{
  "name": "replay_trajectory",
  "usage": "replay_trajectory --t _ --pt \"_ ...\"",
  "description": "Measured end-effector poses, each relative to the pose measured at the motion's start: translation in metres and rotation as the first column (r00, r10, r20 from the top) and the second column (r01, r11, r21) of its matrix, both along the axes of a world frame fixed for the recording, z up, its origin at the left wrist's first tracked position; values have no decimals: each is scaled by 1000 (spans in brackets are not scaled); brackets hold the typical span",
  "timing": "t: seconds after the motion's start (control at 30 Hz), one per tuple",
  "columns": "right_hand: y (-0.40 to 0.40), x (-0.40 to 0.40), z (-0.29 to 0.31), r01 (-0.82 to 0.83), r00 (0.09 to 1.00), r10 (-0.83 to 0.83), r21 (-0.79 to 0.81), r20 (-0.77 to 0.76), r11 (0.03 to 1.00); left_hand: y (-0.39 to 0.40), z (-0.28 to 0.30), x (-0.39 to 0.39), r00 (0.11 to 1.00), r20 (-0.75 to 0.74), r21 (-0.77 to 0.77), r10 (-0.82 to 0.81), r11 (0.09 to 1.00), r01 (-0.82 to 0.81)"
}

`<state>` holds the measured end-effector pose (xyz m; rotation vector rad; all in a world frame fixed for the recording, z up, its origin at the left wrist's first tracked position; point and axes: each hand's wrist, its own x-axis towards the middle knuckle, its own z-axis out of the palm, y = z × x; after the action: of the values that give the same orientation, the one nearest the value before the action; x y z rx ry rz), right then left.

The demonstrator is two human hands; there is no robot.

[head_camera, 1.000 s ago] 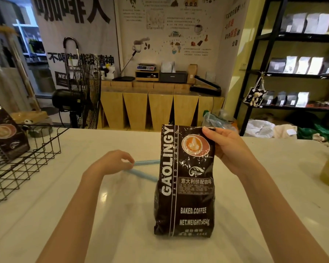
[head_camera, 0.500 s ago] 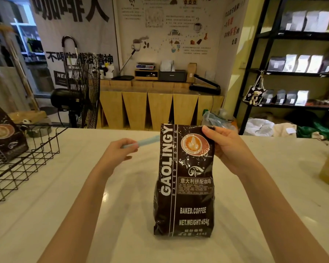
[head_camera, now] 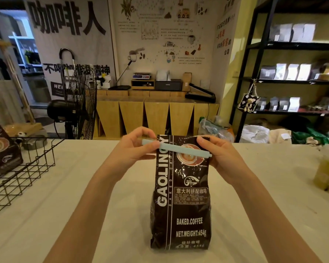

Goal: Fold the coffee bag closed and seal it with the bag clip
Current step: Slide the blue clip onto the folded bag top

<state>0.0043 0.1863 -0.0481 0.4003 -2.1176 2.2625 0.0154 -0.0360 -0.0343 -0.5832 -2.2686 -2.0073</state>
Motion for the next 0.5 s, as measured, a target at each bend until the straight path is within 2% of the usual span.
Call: replay_trajectory --t 0.17,0.37,0.5 --pt "-3 1 1 45 998 -45 1 -48 999 18 -6 -2 1000 11 139 9 990 -10" --pt "-2 4 1 26 995 -22 47 -93 999 27 -8 2 1000 21 197 -9 980 5" --pt "0 4 6 25 998 -14 156 -69 987 26 -6 6 1000 -21 136 24 990 -21"
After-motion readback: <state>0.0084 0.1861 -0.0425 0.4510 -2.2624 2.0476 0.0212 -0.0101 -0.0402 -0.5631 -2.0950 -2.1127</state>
